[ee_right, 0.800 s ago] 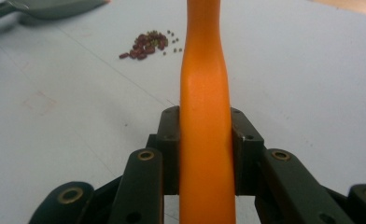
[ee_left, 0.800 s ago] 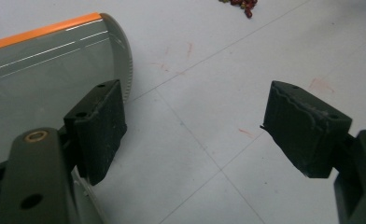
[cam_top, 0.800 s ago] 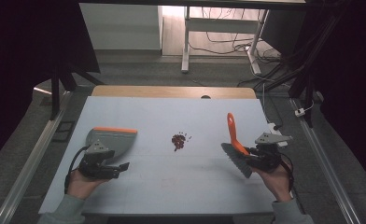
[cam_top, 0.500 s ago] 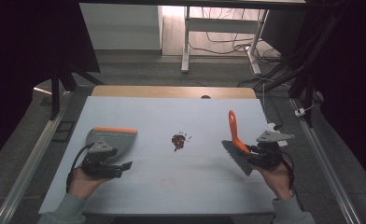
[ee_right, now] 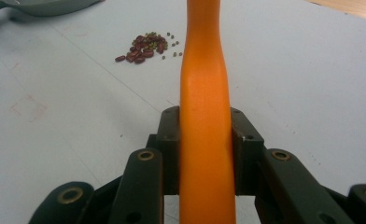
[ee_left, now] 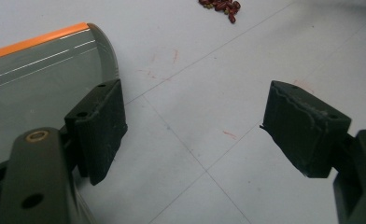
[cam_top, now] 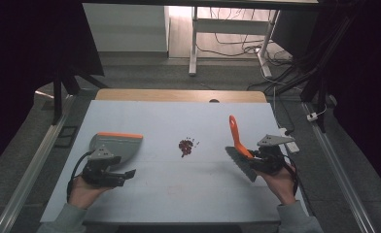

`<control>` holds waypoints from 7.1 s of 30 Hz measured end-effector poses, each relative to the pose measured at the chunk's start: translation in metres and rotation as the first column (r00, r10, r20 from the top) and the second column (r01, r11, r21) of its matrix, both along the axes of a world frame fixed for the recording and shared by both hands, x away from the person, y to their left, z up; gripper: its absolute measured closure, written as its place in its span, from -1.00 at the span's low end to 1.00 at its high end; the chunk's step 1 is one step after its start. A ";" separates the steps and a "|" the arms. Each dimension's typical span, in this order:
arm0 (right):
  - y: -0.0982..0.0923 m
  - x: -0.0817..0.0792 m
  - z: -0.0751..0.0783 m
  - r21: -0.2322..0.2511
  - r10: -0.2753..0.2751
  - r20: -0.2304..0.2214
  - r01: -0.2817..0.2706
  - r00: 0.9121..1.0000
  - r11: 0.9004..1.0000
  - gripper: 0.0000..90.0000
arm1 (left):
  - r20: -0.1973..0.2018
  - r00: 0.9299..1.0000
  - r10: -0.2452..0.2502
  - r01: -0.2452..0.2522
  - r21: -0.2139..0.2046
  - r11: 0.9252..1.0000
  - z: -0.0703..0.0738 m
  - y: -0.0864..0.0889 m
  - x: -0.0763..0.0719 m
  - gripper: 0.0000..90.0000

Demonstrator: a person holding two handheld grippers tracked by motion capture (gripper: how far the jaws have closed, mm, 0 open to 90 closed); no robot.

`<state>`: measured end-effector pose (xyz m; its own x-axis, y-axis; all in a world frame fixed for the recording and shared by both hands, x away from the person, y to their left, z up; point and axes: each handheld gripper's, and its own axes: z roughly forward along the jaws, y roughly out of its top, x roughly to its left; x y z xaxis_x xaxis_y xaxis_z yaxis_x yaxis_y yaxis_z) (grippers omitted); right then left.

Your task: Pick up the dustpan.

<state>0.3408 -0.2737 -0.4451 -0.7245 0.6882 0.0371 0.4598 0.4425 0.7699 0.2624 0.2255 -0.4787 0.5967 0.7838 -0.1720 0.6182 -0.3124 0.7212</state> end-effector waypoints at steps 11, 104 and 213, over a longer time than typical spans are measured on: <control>0.002 -0.005 0.001 -0.011 -0.013 0.014 0.013 1.000 1.000 0.56 | -0.001 1.000 -0.016 0.016 0.021 1.000 0.005 -0.009 0.000 -0.50; -0.004 -0.002 -0.005 -0.033 -0.057 0.019 0.057 0.998 0.998 0.56 | -0.354 0.859 0.369 -0.349 0.122 0.929 -0.044 0.048 0.038 0.17; 0.014 0.009 0.009 0.049 -0.048 0.072 0.045 0.996 0.998 0.56 | -0.098 0.974 -0.206 0.209 0.027 0.978 -0.001 0.020 0.016 0.37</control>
